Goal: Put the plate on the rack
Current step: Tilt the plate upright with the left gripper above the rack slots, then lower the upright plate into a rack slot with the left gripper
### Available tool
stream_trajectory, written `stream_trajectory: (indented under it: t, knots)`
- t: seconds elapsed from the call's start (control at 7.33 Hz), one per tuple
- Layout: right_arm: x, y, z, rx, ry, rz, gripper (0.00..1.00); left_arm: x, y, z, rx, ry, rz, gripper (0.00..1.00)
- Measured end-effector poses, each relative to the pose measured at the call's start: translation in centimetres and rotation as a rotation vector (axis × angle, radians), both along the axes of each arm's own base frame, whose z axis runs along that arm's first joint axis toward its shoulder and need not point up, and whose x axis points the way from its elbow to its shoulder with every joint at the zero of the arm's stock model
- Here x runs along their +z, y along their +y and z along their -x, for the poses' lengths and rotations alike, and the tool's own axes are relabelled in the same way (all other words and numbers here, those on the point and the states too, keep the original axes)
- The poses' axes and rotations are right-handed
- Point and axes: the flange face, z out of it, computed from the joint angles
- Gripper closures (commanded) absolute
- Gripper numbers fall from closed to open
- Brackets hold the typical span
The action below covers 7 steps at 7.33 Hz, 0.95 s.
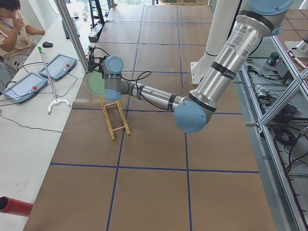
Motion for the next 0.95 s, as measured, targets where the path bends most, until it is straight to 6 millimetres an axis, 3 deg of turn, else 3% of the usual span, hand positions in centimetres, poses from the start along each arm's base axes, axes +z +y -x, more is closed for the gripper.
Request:
stream_trajectory:
  t: [0.95]
  knots:
    - [0.0, 0.0, 0.0, 0.0, 0.0, 0.0, 0.0, 1.4, 0.6, -2.4, 0.021, -0.009, 0.014, 1.0]
